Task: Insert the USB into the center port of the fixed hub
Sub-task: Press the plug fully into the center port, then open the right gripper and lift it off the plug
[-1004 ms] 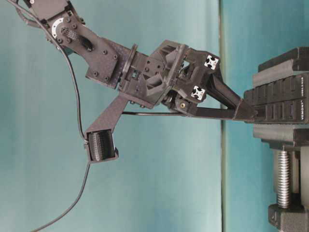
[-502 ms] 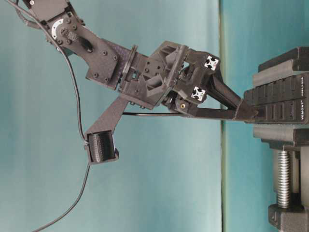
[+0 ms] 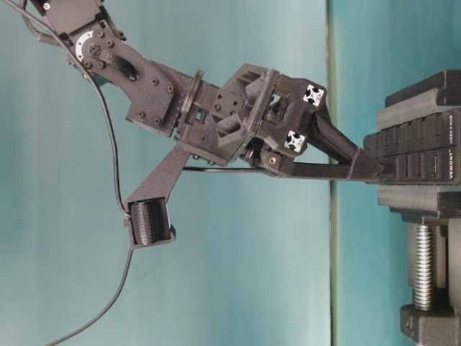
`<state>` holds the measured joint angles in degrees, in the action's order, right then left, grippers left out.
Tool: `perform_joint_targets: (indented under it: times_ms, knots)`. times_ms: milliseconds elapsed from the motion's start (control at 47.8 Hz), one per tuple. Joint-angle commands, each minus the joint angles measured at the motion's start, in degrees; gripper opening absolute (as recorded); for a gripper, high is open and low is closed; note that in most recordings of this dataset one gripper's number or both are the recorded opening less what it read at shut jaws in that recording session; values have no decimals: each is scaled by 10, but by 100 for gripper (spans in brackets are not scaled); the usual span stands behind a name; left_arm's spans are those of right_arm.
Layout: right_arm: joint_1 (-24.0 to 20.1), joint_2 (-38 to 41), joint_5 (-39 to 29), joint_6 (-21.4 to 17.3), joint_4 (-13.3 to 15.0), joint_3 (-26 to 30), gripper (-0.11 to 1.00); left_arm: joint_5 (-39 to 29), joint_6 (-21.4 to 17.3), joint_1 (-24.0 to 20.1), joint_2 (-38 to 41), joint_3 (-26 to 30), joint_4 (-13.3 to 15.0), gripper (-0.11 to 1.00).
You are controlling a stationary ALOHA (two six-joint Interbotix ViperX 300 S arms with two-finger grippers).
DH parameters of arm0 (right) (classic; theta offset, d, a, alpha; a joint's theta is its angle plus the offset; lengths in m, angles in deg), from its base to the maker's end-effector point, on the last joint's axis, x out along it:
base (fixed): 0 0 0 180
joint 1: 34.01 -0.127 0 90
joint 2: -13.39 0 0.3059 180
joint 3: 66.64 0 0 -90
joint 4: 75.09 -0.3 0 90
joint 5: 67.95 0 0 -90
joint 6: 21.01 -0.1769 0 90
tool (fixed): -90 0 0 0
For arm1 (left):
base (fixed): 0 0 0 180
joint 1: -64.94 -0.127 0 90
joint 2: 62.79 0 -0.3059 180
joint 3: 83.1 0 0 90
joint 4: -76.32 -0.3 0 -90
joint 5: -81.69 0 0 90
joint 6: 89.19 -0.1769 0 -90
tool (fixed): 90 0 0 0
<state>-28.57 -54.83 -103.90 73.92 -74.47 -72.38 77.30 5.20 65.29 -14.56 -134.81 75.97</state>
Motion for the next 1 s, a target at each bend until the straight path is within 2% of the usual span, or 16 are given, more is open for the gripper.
perform_joint_targets:
  times_ms: [0,167,272,564,983]
  knots:
    - [1,-28,3,1,0,11,36,4,1,1,3,8,-1,0]
    - [-1,-41,9,4,-1,11,69,4,2,1,3,7,-1,0]
    - [-1,-50,10,4,-1,10,81,4,2,1,3,8,-1,0]
    - [-3,-67,20,2,-4,-18,81,4,2,1,3,7,-2,0]
    - [-3,-132,120,-4,-9,-101,81,4,3,1,3,7,-1,0]
